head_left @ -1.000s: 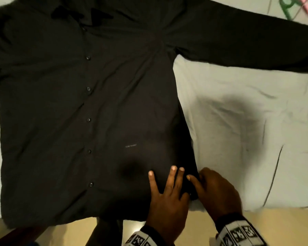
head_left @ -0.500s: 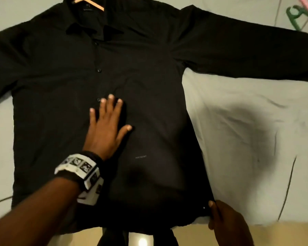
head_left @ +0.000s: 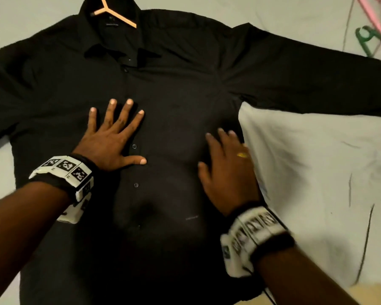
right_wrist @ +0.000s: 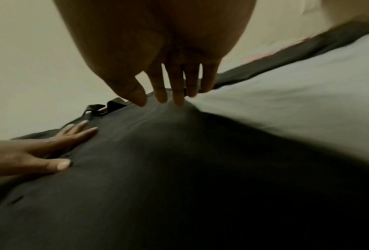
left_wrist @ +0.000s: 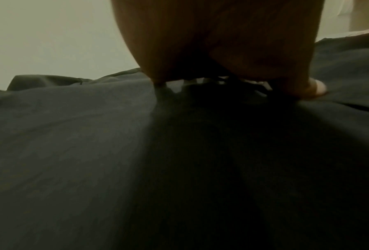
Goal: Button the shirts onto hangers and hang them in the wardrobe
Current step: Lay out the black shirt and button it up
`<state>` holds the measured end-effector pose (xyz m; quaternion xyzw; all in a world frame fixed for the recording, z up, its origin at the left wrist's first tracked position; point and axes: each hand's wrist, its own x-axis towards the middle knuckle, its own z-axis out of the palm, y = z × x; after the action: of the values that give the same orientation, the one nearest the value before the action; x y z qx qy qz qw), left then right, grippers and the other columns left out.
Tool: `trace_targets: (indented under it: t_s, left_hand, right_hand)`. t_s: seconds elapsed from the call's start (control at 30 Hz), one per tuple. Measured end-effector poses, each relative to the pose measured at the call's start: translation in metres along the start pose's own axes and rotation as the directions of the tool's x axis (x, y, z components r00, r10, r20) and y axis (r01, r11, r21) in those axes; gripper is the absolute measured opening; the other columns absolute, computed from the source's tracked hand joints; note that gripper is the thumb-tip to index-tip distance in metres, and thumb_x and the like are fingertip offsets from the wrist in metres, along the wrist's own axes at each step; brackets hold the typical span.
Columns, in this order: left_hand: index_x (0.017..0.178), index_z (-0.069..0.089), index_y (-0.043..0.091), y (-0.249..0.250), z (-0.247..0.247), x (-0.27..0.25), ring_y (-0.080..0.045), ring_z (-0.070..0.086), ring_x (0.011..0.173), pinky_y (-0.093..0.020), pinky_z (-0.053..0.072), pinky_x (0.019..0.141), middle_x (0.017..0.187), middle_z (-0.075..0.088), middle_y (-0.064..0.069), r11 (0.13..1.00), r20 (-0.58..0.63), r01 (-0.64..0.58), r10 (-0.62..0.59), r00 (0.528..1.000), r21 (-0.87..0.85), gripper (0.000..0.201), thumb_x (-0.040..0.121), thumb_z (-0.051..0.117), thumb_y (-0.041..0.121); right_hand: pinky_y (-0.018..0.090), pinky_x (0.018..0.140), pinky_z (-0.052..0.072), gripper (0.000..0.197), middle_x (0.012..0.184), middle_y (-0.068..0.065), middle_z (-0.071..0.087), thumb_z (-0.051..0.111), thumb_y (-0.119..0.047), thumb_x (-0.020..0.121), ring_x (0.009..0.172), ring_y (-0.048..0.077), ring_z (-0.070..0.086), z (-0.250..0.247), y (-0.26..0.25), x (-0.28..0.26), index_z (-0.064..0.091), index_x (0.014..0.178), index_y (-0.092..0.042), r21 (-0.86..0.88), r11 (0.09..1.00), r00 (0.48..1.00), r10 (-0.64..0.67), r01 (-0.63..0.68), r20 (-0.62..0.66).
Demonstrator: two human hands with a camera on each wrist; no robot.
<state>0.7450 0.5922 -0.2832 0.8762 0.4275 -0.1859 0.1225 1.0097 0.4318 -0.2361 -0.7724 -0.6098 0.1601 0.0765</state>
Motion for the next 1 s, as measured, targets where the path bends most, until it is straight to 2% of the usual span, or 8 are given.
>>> trace_targets:
  t_s: [0.1,0.2,0.4,0.57,0.67,0.77,0.93,1.0]
  left_hand:
    - [0.155,-0.025,0.037,-0.004,0.000,0.008,-0.026,-0.029,0.149,-0.066,-0.010,0.116,0.161,-0.037,0.009,1.000,0.017,-0.022,0.022,1.000,0.010,0.126,0.060,0.025,0.104]
    - [0.152,-0.028,0.043,-0.011,0.005,0.011,-0.020,-0.027,0.151,-0.066,-0.011,0.116,0.160,-0.037,0.016,0.998,0.034,-0.010,0.012,0.999,-0.066,0.127,0.052,0.017,0.107]
    - [0.155,-0.024,0.040,-0.012,0.016,0.015,-0.024,-0.026,0.152,-0.070,-0.012,0.113,0.163,-0.033,0.012,0.993,-0.006,-0.025,0.025,1.000,-0.112,0.131,0.052,0.021,0.107]
    - [0.155,-0.025,0.038,-0.010,0.022,0.016,-0.026,-0.019,0.154,-0.071,-0.013,0.112,0.165,-0.029,0.007,0.992,-0.013,-0.023,0.021,1.000,-0.124,0.129,0.055,0.020,0.106]
    - [0.152,-0.031,0.039,-0.010,0.022,0.018,-0.024,-0.030,0.150,-0.071,-0.016,0.112,0.160,-0.039,0.009,0.988,0.000,-0.027,0.027,1.000,-0.151,0.130,0.056,0.028,0.104]
    - [0.145,-0.041,0.040,-0.011,0.024,0.019,-0.023,-0.043,0.143,-0.071,-0.022,0.109,0.153,-0.049,0.010,0.986,0.043,-0.026,0.034,0.999,-0.166,0.130,0.059,0.035,0.102]
    - [0.154,-0.026,0.038,-0.013,0.025,0.020,-0.023,-0.034,0.148,-0.068,-0.026,0.108,0.162,-0.035,0.009,0.975,0.055,-0.038,0.051,0.997,-0.217,0.130,0.058,0.035,0.103]
    - [0.157,-0.019,0.037,-0.014,0.022,0.021,-0.024,-0.029,0.151,-0.067,-0.025,0.109,0.165,-0.028,0.007,0.977,0.109,-0.024,0.048,0.993,-0.211,0.130,0.058,0.033,0.103]
  right_hand:
    - [0.059,0.120,0.008,0.086,0.168,0.005,0.002,0.050,-0.058,0.093,0.154,0.028,0.004,0.047,-0.055,0.062,0.008,0.161,-0.024,-0.117,0.982,0.973,-0.127,0.152,0.195]
    - [0.058,0.121,0.009,0.083,0.168,-0.010,0.001,0.040,-0.066,0.093,0.155,0.016,0.004,0.063,-0.041,0.093,0.006,0.160,-0.031,-0.208,0.944,0.950,-0.205,0.256,0.237]
    - [0.051,0.123,-0.002,0.082,0.168,0.004,-0.007,0.034,-0.056,0.100,0.155,0.025,-0.004,0.037,0.003,0.115,-0.003,0.160,-0.015,-0.282,0.946,0.975,0.196,-0.161,0.101]
    - [0.059,0.121,0.001,0.082,0.167,-0.012,-0.012,0.038,-0.060,0.096,0.155,0.017,-0.004,0.055,-0.047,0.115,-0.008,0.159,-0.033,-0.243,0.945,0.953,-0.157,0.221,0.258]
    - [0.060,0.119,-0.006,0.077,0.165,-0.017,-0.015,0.021,-0.069,0.096,0.154,0.014,-0.007,0.046,-0.018,0.129,-0.011,0.157,-0.036,-0.291,0.956,0.974,0.041,0.026,0.222]
    - [0.062,0.120,-0.006,0.078,0.168,-0.004,-0.008,0.026,-0.062,0.099,0.155,0.024,-0.007,0.027,-0.011,0.149,-0.003,0.160,-0.022,-0.329,0.937,0.971,0.181,-0.121,0.158]
    - [0.059,0.118,-0.010,0.066,0.168,0.002,0.005,0.040,-0.038,0.102,0.155,0.022,0.001,-0.002,-0.072,0.215,0.014,0.159,-0.018,-0.207,0.978,0.998,-0.015,0.026,0.058]
    - [0.057,0.119,-0.007,0.052,0.163,0.004,0.027,0.040,-0.034,0.103,0.152,0.022,0.019,-0.010,-0.101,0.252,0.032,0.153,-0.022,-0.111,0.991,0.997,-0.066,0.070,0.042]
